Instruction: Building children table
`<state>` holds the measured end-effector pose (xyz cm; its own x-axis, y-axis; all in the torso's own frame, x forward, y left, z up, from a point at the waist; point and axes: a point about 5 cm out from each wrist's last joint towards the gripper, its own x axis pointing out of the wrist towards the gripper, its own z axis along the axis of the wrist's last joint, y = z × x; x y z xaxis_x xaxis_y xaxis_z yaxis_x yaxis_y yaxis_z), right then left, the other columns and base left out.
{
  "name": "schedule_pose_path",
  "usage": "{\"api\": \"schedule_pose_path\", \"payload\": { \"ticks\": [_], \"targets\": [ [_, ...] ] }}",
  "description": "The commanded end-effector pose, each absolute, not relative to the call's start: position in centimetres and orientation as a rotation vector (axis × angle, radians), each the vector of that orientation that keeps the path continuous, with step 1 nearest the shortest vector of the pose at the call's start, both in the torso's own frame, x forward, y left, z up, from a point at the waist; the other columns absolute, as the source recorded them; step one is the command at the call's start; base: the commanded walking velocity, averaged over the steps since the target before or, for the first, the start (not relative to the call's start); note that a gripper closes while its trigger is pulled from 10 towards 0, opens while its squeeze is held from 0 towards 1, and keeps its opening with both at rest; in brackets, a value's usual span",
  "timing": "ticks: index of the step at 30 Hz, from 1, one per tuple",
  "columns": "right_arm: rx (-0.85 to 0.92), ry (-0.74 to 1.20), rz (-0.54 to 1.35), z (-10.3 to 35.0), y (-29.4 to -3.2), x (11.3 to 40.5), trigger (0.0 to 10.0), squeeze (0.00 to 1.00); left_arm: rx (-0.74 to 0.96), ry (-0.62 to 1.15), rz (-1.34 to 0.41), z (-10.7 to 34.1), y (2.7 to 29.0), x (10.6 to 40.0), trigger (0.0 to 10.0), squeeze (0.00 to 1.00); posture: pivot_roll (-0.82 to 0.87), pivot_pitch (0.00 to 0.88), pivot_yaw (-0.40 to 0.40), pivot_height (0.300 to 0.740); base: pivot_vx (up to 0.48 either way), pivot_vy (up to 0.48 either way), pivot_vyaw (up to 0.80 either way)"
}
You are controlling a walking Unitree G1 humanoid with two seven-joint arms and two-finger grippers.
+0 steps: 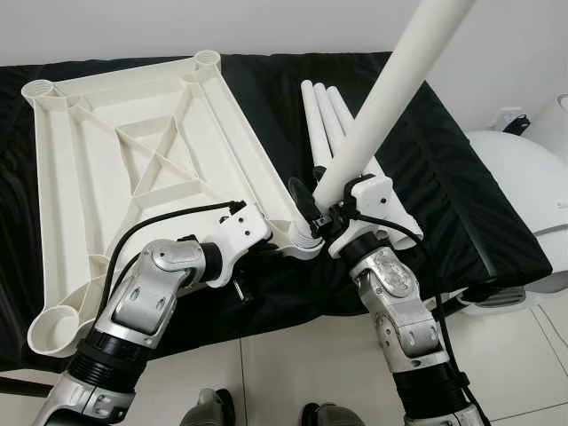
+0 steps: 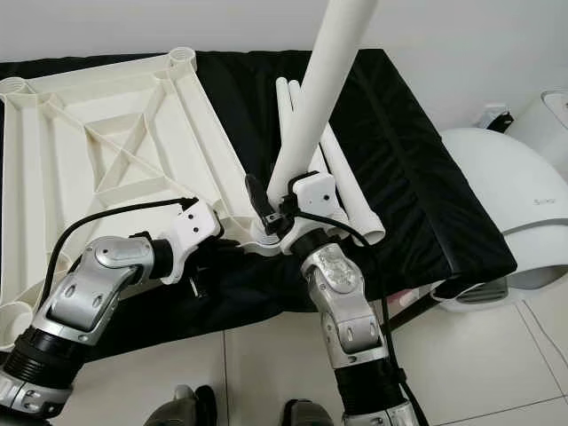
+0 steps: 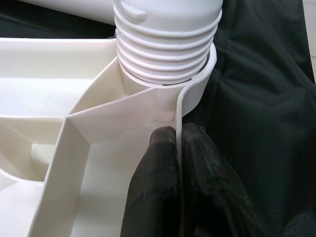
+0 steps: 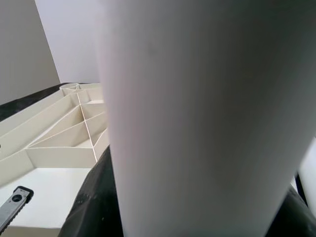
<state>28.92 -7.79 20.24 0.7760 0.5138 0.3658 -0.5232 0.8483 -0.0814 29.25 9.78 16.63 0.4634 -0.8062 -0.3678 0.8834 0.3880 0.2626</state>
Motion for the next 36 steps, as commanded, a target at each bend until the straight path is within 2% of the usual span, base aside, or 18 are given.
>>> {"api": "schedule_pose_path", "payload": {
  "ticks": [1,19,29,36],
  "targets": [
    [0.009,-0.301,0.611,18.6,-6.9,28.9,10.0,0.0,0.409,0.221,-1.05,15.5,9.7,28.9,10.0,0.0,0.0,0.181,-0.029,0.74,0.0,0.0,0.0],
    [0.026,-0.229,0.553,16.7,-6.8,28.2,10.0,0.0,0.41,0.216,-1.053,15.6,9.7,28.8,10.0,0.0,0.0,0.178,-0.027,0.74,0.0,0.0,0.0],
    [-0.042,-0.239,0.553,17.0,-6.6,28.7,10.0,0.0,0.409,0.216,-1.054,15.7,9.7,28.8,10.0,0.0,0.0,0.183,-0.025,0.74,0.0,0.0,0.0],
    [-0.118,-0.23,0.52,16.9,-7.5,29.6,10.0,0.0,0.407,0.221,-1.05,15.7,9.9,28.6,10.0,0.0,0.01,0.188,-0.024,0.74,0.0,0.0,0.0]
  ]
}}
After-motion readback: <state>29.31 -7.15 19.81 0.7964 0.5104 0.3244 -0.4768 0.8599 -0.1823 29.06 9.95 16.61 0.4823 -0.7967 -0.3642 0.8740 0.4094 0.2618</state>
